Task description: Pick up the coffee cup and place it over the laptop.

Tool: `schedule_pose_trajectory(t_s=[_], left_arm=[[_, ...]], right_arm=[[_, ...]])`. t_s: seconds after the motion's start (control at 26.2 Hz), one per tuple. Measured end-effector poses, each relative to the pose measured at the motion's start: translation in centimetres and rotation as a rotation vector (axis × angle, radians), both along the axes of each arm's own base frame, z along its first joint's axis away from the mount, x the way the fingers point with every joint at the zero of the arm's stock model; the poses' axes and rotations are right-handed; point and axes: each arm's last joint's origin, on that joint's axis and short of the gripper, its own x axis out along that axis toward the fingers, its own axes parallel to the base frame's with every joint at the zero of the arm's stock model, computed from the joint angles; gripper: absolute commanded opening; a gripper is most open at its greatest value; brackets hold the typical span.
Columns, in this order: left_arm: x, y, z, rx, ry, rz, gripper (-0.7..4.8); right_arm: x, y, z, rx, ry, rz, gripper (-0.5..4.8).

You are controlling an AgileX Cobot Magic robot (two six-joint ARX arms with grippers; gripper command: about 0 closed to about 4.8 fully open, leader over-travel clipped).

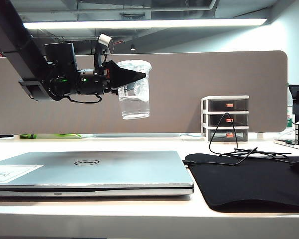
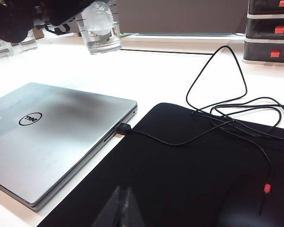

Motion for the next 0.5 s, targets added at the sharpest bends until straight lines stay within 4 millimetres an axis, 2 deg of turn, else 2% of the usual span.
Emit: schedule_pose_trajectory(t_s=[0.5], left_arm=[[-6.4,1.5,-0.6,0.031,0.049,0.071,3.95]], right_arm=[[0.0,0.0,0.0,0.001,0.000,0.012,-0.06]])
